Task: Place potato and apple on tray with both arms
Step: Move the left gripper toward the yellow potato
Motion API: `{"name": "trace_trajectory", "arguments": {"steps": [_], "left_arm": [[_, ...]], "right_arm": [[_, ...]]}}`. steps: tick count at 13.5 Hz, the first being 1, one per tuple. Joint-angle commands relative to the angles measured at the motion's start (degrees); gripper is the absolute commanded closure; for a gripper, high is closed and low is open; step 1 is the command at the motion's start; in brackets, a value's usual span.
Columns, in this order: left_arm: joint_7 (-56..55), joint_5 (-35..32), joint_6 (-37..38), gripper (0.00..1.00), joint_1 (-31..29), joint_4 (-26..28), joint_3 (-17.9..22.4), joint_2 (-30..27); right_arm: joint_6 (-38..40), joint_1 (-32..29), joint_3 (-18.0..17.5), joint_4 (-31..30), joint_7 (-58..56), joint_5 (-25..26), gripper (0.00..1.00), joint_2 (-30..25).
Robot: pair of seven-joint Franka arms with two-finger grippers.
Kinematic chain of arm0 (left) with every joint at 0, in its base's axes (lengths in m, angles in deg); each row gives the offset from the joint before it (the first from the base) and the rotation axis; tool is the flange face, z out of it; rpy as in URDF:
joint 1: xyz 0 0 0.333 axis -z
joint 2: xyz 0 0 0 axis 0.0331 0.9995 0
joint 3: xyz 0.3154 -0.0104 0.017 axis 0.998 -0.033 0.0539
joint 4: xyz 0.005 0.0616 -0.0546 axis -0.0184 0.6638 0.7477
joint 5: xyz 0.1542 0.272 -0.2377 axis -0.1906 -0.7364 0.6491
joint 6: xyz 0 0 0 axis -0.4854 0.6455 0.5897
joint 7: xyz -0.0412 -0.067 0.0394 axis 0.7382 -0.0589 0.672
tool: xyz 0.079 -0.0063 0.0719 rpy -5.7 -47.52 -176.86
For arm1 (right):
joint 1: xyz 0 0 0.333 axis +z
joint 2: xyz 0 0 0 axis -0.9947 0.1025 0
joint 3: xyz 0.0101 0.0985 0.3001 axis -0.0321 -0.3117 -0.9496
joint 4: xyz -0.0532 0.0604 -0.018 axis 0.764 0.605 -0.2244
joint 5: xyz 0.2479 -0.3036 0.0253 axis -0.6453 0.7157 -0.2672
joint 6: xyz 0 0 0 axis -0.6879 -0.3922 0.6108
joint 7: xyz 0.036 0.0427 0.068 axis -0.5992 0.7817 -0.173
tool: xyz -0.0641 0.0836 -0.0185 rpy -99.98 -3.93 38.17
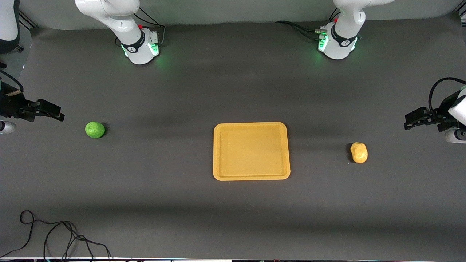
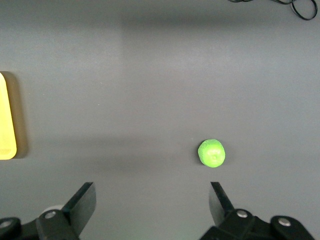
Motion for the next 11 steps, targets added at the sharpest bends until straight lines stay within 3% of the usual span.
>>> {"name": "trace_trajectory", "arguments": {"steps": [1,8,11], "left_arm": [[1.01,0.59,0.76,0.00,-0.40,1.82,-0.19,-2.19],[1.01,0.59,-0.89,0.00,-0.31,5.61,-0.10,-3.17],[1.01,0.59,-9.66,0.00,-0.31,12.18,-0.19,-3.17]], "right_arm": [[0.43,0.67,0.57,0.18,0.70,0.66,0.00,-0.44],[0.52,0.76,0.48,0.00,0.79,0.66,0.00,-0.44],[0.35,0.59,0.57,-0.08,0.44,0.66,0.00,-0.26]]}}
